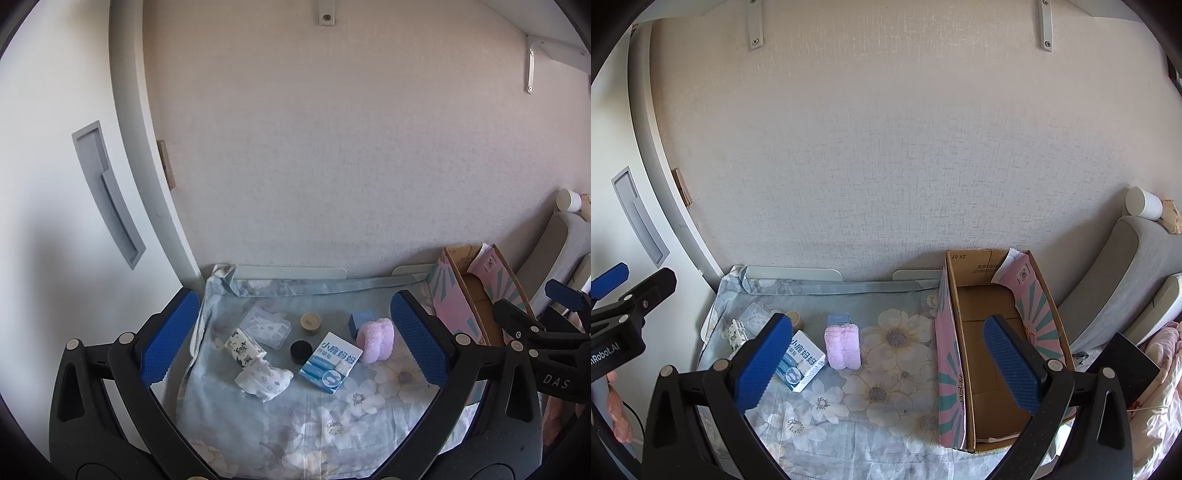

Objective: Organize objects

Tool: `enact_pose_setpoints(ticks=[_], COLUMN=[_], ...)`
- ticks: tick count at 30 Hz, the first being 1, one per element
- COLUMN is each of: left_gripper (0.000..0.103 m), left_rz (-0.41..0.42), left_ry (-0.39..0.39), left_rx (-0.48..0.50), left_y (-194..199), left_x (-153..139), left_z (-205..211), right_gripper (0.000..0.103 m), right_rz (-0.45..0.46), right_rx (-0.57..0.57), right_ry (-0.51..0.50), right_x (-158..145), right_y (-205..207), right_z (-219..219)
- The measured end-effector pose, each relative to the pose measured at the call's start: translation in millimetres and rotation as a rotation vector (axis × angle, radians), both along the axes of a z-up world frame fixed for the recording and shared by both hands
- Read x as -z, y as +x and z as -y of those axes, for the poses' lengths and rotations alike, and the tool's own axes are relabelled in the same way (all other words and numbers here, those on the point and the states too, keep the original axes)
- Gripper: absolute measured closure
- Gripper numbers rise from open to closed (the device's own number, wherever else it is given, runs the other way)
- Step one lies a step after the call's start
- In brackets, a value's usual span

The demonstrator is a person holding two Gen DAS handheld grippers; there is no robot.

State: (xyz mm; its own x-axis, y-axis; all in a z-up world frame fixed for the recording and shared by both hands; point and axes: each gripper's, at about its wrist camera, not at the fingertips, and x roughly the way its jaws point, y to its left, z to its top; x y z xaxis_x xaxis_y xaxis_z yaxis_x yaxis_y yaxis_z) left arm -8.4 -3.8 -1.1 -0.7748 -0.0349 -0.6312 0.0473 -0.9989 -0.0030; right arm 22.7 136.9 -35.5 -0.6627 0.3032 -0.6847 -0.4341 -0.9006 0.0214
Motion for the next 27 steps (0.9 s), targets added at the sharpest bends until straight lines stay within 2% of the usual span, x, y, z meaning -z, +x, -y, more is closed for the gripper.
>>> enact_pose_setpoints(ticks=[27], left_gripper=[0.000], left_rz=[0.030], left_ry=[0.023], left_rx=[-0.020], left_y=[-12], left_x=[8], left_z=[8], right_gripper=[0.000], right_rz=[0.009], right_rx=[-0.003], right_ry=[-0.002], right_x=[3], right_y=[-9], right_z=[-1])
